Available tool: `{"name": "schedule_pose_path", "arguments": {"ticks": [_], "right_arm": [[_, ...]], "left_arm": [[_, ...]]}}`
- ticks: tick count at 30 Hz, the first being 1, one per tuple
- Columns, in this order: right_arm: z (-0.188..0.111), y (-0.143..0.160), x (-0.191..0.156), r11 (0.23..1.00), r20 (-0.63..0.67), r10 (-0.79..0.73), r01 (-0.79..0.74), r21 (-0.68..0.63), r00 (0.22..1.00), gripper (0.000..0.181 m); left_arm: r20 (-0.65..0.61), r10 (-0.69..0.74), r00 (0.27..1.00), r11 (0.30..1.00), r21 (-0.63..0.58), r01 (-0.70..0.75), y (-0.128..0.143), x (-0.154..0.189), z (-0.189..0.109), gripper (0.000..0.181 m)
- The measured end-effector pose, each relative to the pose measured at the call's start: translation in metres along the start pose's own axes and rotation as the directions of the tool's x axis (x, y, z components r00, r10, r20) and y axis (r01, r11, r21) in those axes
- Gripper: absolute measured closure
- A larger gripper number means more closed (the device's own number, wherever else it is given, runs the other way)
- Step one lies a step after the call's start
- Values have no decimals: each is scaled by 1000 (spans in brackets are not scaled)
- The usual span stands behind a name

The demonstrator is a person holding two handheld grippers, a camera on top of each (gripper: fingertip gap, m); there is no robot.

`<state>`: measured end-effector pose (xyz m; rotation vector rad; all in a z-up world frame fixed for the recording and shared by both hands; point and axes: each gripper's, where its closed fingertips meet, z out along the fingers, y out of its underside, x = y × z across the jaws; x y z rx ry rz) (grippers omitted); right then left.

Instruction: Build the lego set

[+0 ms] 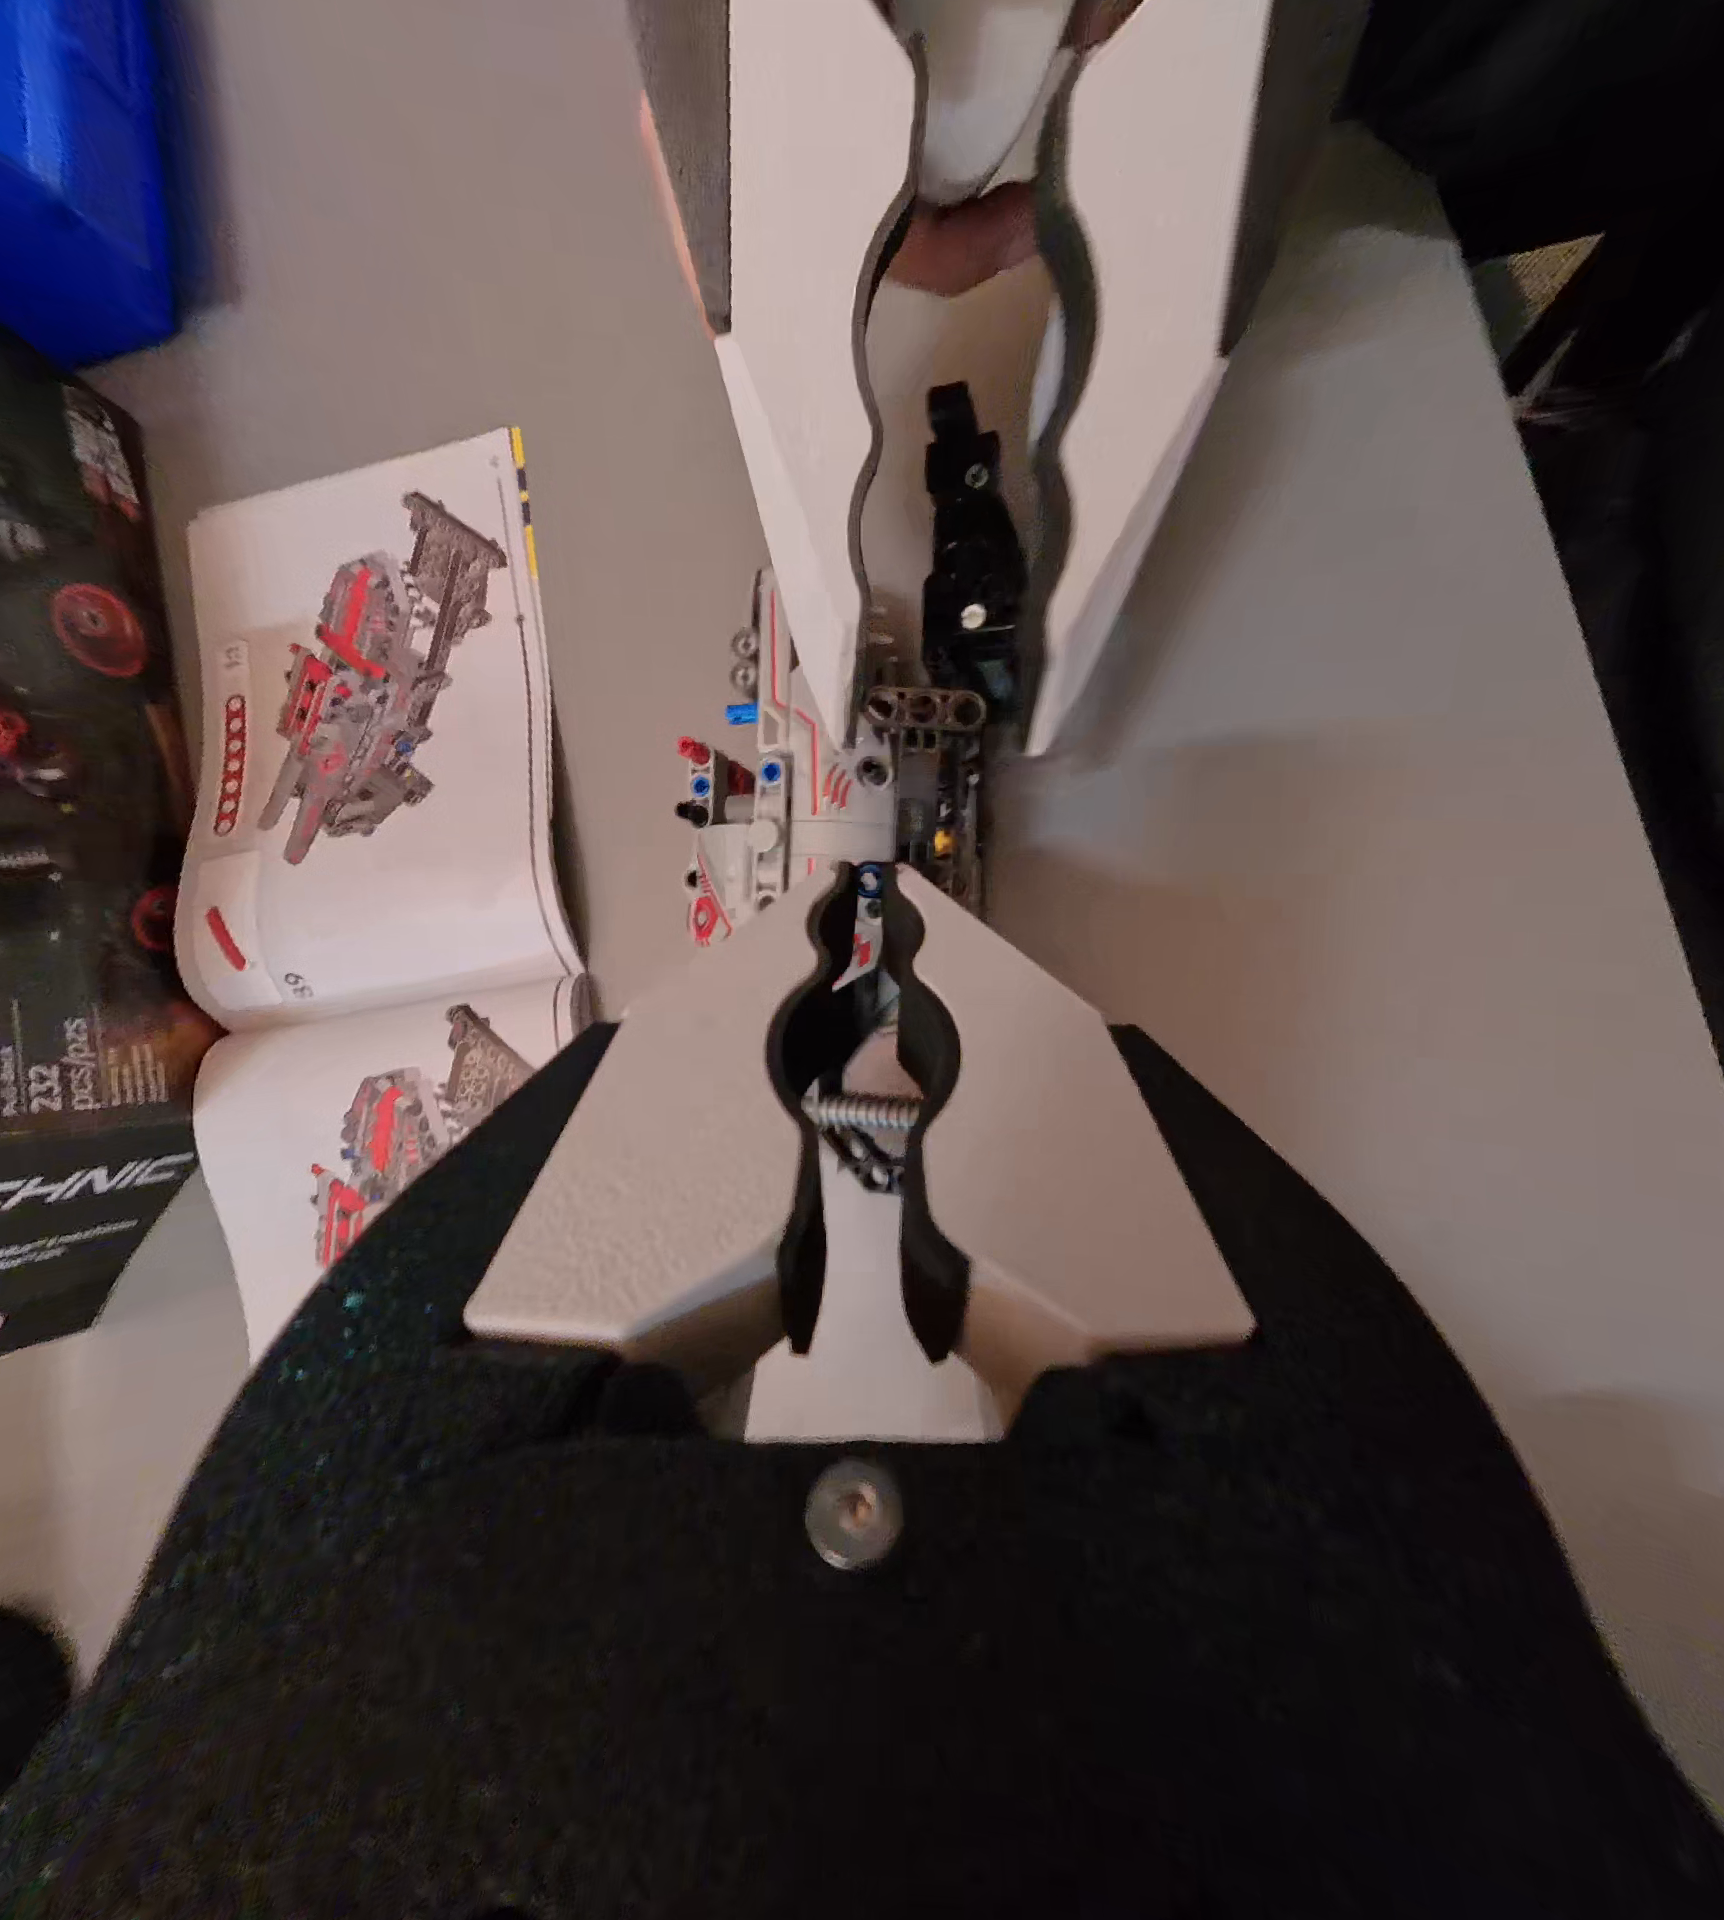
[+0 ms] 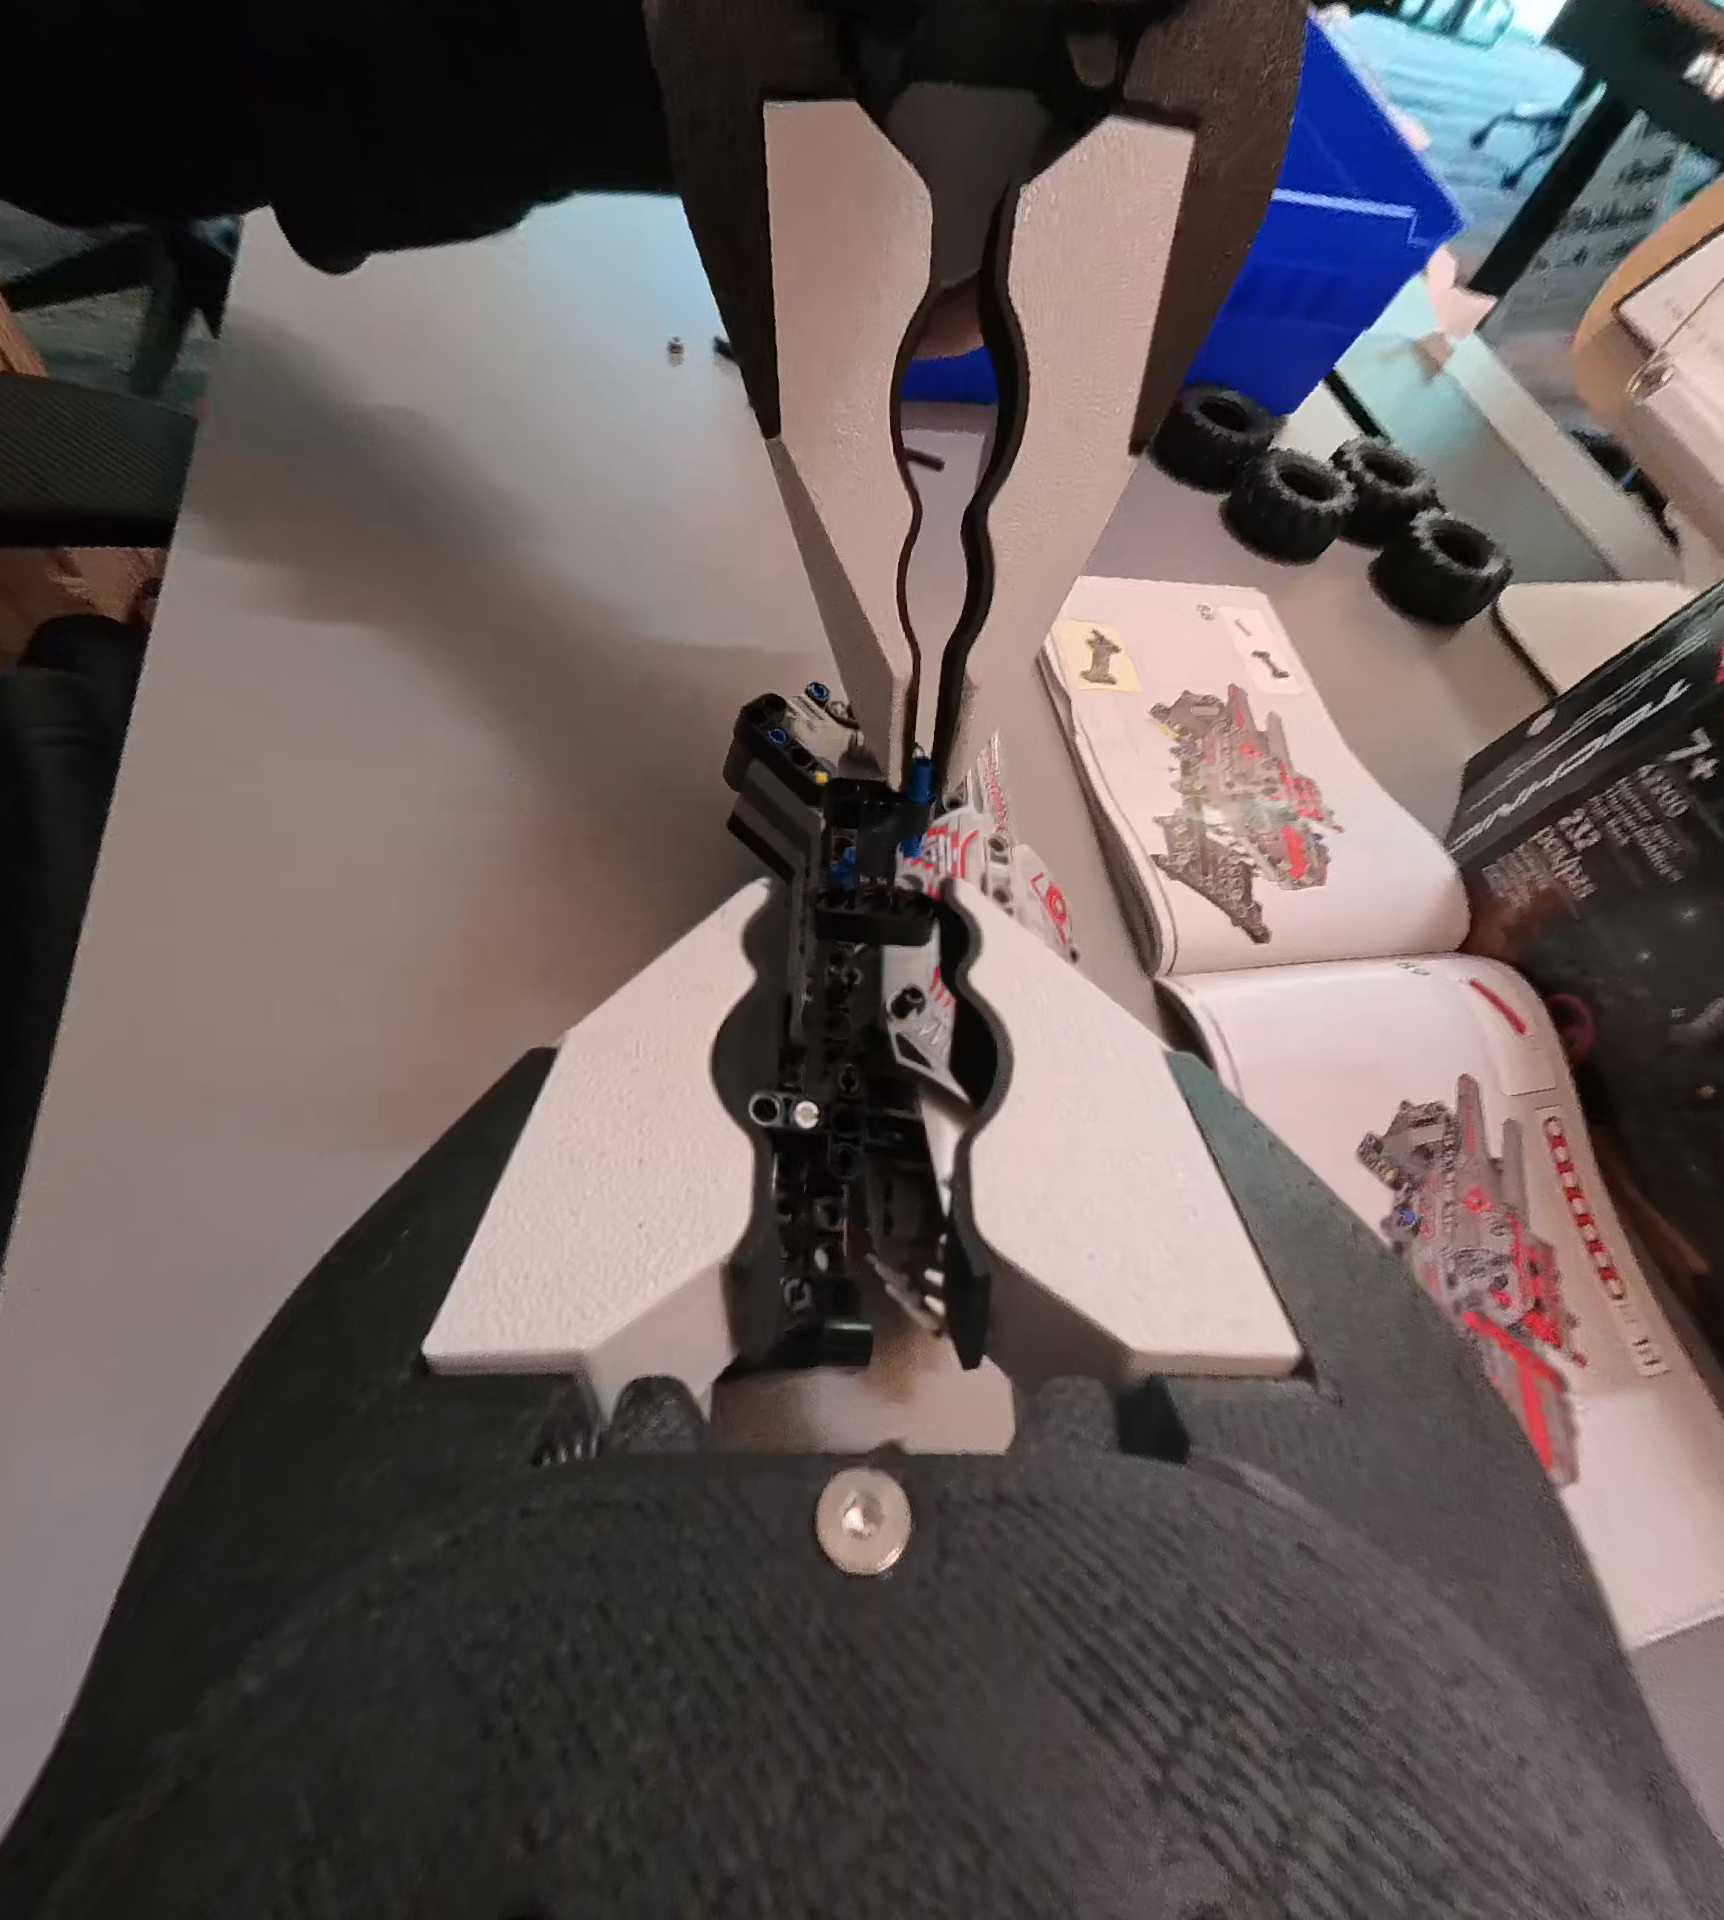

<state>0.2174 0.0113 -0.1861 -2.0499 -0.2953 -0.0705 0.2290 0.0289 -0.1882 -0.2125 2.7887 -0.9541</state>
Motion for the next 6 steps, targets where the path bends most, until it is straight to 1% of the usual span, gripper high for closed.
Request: {"name": "schedule_pose_path", "arguments": {"ticks": [1, 2, 4, 6], "right_arm": [[-1, 3, 1, 1000, 3, 20, -20, -15, 1000, 145], [-2, 7, 3, 999, -5, 35, -35, -35, 999, 141], [-3, 13, 9, 996, -38, 57, -60, -66, 998, 138], [-2, 14, 5, 995, -16, 65, -66, -76, 998, 137]], "left_arm": [[-4, -2, 1000, 1000, -29, 2, 2, -1, 0, 180], [-16, -3, 1000, 998, -57, 2, 4, -1, 1, 180], [-23, -11, 1000, 996, -88, 9, 5, -3, 4, 180], [-54, -33, 998, 991, -131, 26, 7, -1, 8, 180]]}}
